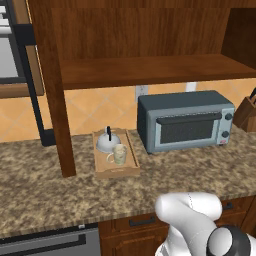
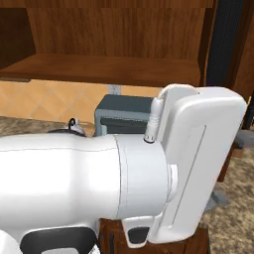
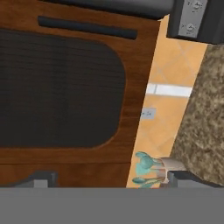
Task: Pick the kettle from the counter and place it on the tray. Then pick the mug from the cabinet and place it on the tray. Then close the cabinet doors.
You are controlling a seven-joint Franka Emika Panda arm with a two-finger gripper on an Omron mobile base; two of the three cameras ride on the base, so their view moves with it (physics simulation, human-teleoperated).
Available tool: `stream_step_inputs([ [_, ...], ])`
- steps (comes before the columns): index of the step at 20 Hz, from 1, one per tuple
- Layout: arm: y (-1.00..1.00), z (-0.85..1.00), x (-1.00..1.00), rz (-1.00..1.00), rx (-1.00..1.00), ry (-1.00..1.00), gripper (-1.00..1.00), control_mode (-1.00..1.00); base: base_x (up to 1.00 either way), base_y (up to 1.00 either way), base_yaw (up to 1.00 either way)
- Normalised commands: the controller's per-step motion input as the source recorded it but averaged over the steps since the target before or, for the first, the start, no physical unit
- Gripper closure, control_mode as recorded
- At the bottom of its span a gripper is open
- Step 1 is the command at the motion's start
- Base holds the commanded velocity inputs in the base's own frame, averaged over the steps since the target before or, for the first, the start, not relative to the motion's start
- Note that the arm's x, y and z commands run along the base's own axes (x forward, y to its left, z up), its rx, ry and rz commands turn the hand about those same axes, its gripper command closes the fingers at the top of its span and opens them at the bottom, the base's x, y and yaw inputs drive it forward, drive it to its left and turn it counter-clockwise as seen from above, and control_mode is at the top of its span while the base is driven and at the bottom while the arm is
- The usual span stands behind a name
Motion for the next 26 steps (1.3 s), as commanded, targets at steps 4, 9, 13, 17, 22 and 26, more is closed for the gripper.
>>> stream_step_inputs([
  [4,-0.45,-0.01,0.14,0.0,-0.03,0.05,-1.0,-1.0,0.0,0.0,0.0],
  [9,-0.42,0.0,0.35,0.0,-0.02,0.11,-1.0,-1.0,0.0,0.0,0.0],
  [13,-0.11,0.0,0.38,0.01,-0.02,0.11,-1.0,-1.0,0.0,0.0,0.0],
  [17,0.0,0.0,0.52,0.09,0.0,0.14,-1.0,-1.0,0.0,0.0,0.0],
  [22,0.0,0.0,0.47,0.17,0.0,0.2,-1.0,-1.0,0.0,0.0,0.0],
  [26,0.05,0.0,0.39,0.23,0.0,0.24,-1.0,-1.0,0.0,0.0,0.0],
])
